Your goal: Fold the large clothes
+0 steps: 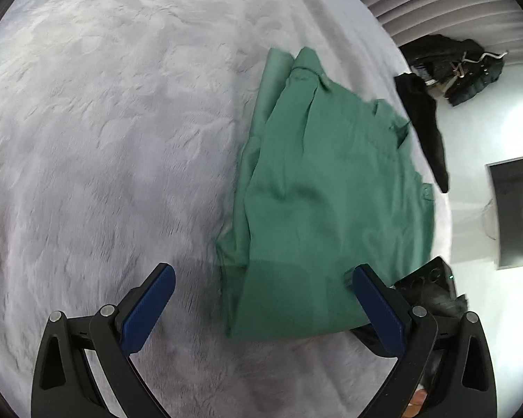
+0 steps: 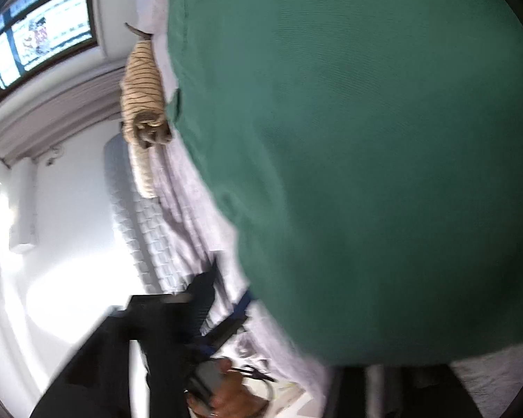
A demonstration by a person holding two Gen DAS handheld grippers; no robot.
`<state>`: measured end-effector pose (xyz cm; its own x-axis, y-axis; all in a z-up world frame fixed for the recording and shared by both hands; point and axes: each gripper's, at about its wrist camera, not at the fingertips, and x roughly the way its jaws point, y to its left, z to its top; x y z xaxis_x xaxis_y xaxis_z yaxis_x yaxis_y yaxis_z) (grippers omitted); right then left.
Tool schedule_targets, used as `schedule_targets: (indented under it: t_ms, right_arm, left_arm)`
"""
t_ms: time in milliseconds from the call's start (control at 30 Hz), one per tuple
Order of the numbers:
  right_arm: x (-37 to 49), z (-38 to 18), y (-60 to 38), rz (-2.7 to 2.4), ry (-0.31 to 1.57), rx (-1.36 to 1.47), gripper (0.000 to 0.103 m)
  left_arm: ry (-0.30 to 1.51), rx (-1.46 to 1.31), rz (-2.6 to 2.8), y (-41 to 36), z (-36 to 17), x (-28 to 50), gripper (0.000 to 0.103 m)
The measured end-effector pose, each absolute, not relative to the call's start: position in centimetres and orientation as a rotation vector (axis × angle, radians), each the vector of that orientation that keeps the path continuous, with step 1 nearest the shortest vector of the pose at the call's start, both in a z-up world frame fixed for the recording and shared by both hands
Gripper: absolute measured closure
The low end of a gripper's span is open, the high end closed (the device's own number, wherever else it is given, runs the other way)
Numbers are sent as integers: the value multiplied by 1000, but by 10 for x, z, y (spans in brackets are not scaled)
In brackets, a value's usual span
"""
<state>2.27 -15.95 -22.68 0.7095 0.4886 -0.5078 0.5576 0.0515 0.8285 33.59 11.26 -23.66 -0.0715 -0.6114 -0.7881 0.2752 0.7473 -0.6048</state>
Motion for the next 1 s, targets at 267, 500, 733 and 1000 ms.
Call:
schedule_targets:
  t_ms: [267, 500, 733, 1000]
  right_arm:
    - [32, -164, -172, 22, 780, 1382, 96]
    - [24, -166, -172, 17, 878, 1333, 96]
    - [-6, -149, -181, 17, 1115, 1137, 91]
    - [-11, -151, -273, -305, 1153, 824, 97]
  left_arm:
    - [1566, -495, -966, 71, -245, 331, 1]
    - [1586, -369, -926, -2, -255, 338, 25]
    - [1493, -187, -862, -20, -241, 326, 89]
    - [1315, -68, -913, -57, -175, 306, 89]
